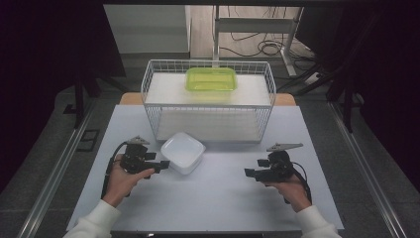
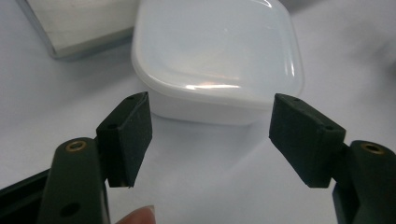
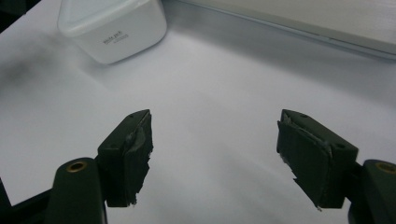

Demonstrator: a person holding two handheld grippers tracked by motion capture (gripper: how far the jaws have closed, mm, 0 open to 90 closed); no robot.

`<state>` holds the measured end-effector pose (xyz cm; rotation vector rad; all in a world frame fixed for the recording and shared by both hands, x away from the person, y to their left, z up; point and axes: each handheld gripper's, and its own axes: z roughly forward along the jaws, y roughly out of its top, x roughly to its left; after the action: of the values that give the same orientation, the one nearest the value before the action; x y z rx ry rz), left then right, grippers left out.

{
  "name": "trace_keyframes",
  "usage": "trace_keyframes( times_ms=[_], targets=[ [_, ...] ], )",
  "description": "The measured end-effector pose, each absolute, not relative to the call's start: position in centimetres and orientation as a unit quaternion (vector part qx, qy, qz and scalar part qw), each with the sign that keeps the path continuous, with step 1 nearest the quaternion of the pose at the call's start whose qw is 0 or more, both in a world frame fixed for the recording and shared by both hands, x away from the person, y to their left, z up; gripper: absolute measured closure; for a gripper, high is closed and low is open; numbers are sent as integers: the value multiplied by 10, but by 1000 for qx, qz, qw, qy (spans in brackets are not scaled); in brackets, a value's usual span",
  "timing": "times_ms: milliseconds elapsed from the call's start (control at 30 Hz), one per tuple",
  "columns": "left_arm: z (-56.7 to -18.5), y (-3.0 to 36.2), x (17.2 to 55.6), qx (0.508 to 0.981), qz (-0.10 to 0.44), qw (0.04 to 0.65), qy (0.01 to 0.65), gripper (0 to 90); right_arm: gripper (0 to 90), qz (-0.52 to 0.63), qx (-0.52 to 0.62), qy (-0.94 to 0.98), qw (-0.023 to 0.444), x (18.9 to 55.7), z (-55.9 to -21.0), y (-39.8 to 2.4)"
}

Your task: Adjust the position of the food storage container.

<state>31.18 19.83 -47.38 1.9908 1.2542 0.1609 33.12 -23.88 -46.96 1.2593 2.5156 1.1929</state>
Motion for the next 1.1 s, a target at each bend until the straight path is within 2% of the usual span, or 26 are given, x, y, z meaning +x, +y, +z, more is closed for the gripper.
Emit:
trace_keyframes(
  times_ms=[167, 300, 600, 667, 733, 800, 1100],
  targets=[
    [-467, 197, 321, 778, 76, 379, 495, 316, 263, 392, 415, 820, 45, 329, -469, -243],
    [-463, 196, 330, 783, 86, 372, 491, 380, 264, 390, 420, 818, 46, 329, -468, -244],
    [-458, 199, 368, 793, 111, 331, 500, 685, 264, 385, 422, 820, 46, 331, -470, -243],
    [-459, 201, 376, 793, 104, 326, 504, 793, 264, 382, 423, 820, 45, 332, -471, -243],
    [-461, 200, 382, 798, 106, 314, 503, 862, 264, 379, 423, 822, 44, 332, -472, -243],
    [-463, 198, 388, 804, 105, 307, 499, 892, 264, 376, 425, 823, 43, 332, -473, -242],
    [-473, 189, 403, 822, 104, 285, 482, 899, 264, 373, 430, 821, 45, 334, -473, -245]
  ],
)
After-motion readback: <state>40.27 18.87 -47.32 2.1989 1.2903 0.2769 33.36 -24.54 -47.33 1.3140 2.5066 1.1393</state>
